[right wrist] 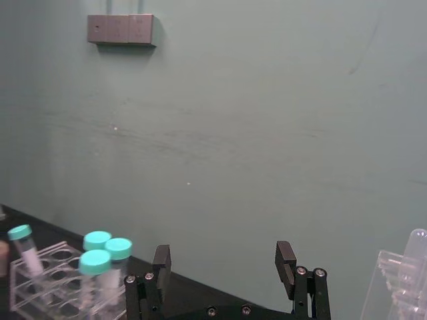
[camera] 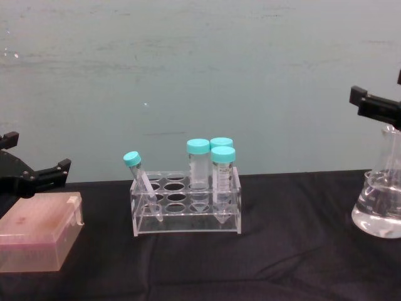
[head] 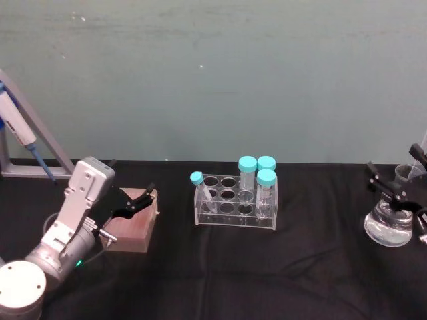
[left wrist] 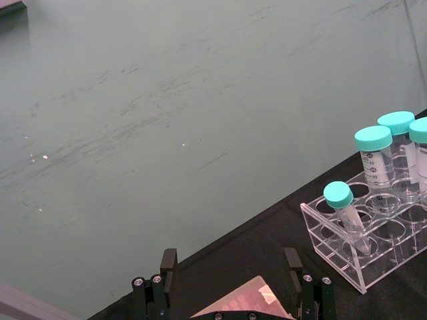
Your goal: Place the experimental apparatus aside using one hand.
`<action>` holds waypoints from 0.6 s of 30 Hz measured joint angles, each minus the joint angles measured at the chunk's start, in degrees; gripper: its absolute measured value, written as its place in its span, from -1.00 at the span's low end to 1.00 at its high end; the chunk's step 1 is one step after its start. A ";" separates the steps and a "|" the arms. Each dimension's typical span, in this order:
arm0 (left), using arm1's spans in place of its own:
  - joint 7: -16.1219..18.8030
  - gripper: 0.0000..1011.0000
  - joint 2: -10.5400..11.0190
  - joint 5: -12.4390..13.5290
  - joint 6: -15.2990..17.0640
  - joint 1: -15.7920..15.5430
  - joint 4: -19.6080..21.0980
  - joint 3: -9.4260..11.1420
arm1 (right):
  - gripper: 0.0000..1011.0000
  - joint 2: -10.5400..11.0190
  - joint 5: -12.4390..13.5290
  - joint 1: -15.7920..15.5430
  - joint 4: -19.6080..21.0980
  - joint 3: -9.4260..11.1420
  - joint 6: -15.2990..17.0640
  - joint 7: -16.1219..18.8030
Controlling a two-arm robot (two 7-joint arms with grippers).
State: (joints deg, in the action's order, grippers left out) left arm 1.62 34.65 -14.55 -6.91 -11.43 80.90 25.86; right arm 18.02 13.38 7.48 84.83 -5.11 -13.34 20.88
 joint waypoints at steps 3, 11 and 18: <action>0.00 0.98 0.00 0.00 0.00 0.00 0.00 0.00 | 0.98 0.74 0.70 -1.48 1.37 0.08 0.22 0.44; 0.00 0.98 0.00 0.00 0.00 0.00 0.00 0.00 | 0.98 3.36 2.25 -6.66 5.52 0.81 1.42 1.12; 0.00 0.98 0.00 0.00 0.00 0.00 0.00 0.00 | 0.98 4.54 3.16 -9.44 6.71 1.45 3.65 0.43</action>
State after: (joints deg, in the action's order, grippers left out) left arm 1.62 34.65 -14.55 -6.91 -11.43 80.90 25.86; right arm 22.56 16.55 -1.95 91.54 -3.66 -9.69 21.31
